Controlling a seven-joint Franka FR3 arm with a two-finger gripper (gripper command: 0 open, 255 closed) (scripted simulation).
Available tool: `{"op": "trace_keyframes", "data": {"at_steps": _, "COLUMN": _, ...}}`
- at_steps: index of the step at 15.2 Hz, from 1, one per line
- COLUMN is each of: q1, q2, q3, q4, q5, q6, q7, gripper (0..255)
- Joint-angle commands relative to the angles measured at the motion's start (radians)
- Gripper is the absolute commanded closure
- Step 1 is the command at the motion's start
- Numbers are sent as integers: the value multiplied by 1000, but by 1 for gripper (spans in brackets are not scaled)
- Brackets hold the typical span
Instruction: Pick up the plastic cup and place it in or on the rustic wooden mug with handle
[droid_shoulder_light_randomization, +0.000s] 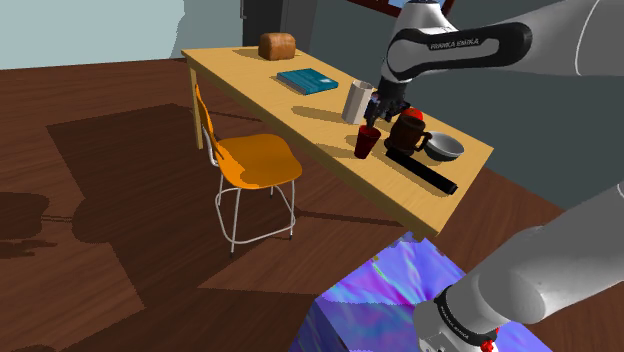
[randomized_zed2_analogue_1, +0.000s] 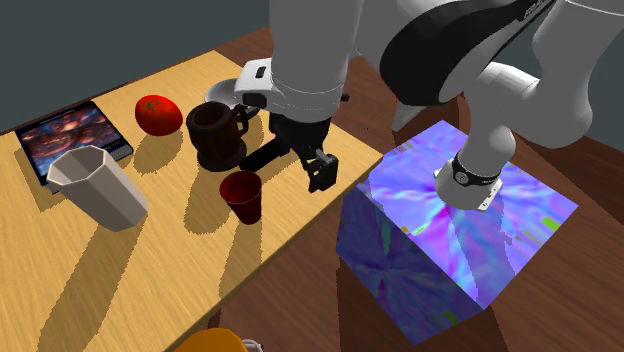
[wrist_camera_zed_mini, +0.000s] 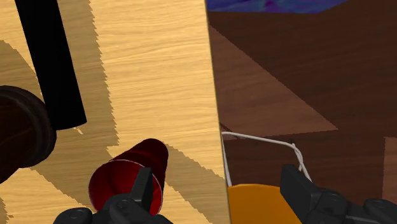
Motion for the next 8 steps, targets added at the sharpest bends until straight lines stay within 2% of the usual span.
{"op": "trace_keyframes", "data": {"at_steps": 1, "q1": -6, "q2": 77, "q3": -7, "q4": 41, "q5": -8, "q6": 29, "q7": -4, "gripper": 0}}
{"op": "trace_keyframes", "data": {"at_steps": 8, "q1": -30, "q2": 344, "q3": -30, "q4": 224, "q5": -24, "q6": 86, "q7": -19, "gripper": 0}}
